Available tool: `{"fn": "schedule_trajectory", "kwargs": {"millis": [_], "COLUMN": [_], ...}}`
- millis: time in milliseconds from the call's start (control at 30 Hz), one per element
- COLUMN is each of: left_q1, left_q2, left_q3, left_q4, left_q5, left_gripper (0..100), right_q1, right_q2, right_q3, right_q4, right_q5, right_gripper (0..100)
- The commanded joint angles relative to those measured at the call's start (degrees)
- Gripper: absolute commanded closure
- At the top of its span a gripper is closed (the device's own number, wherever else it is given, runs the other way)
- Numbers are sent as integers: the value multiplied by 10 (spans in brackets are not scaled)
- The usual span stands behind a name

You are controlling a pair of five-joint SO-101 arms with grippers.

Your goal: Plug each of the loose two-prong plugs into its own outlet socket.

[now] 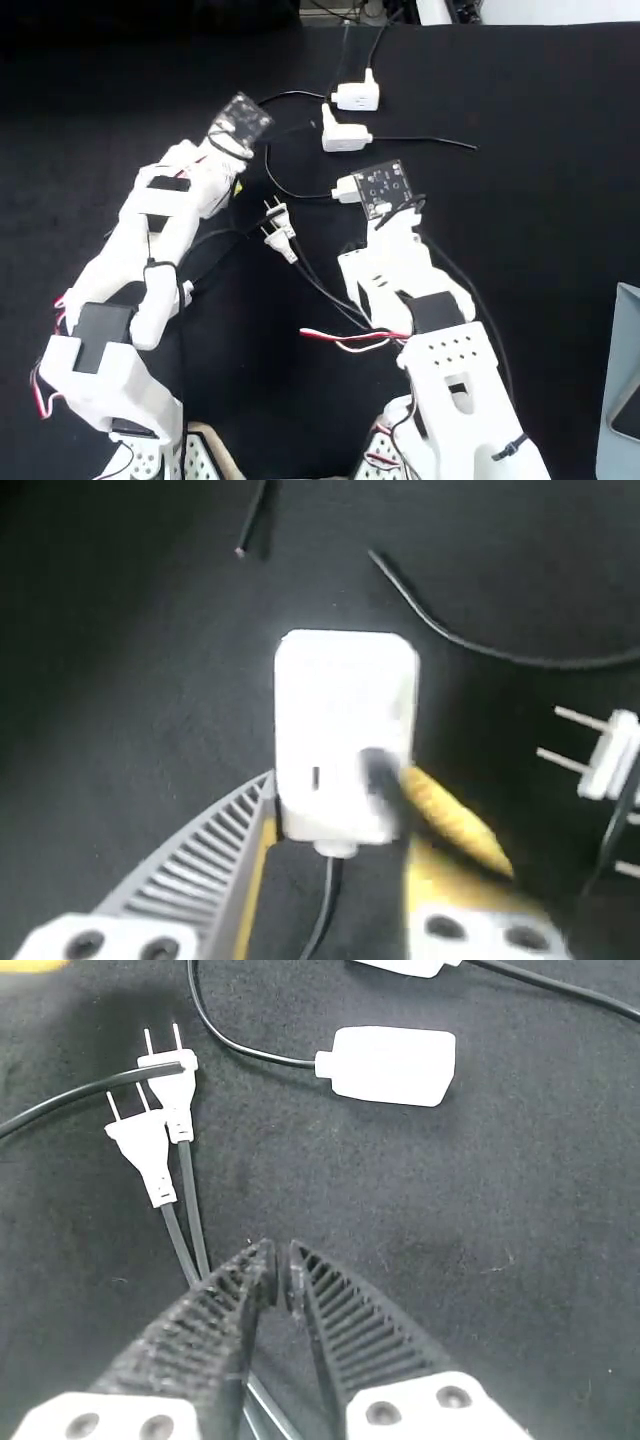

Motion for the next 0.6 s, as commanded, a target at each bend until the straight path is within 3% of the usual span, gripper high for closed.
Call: {"fn": "schedule_trajectory", "kwargs": {"millis": [0,367,567], "left_q1": [-23,-25,-22], "left_q2": [-16,-205,-336], "left_q3": [-44,-18,80], "left_q4": [19,219,266], "left_q5": [49,53,52], "left_gripper": [749,766,954], "right_q1": [4,3,3], "right_q2": [2,0,0], "right_q3": [-1,7,7], "right_q4": [-6,-9,-6], "right_q5": [-1,-1,-1], "right_gripper": [983,983,983]}}
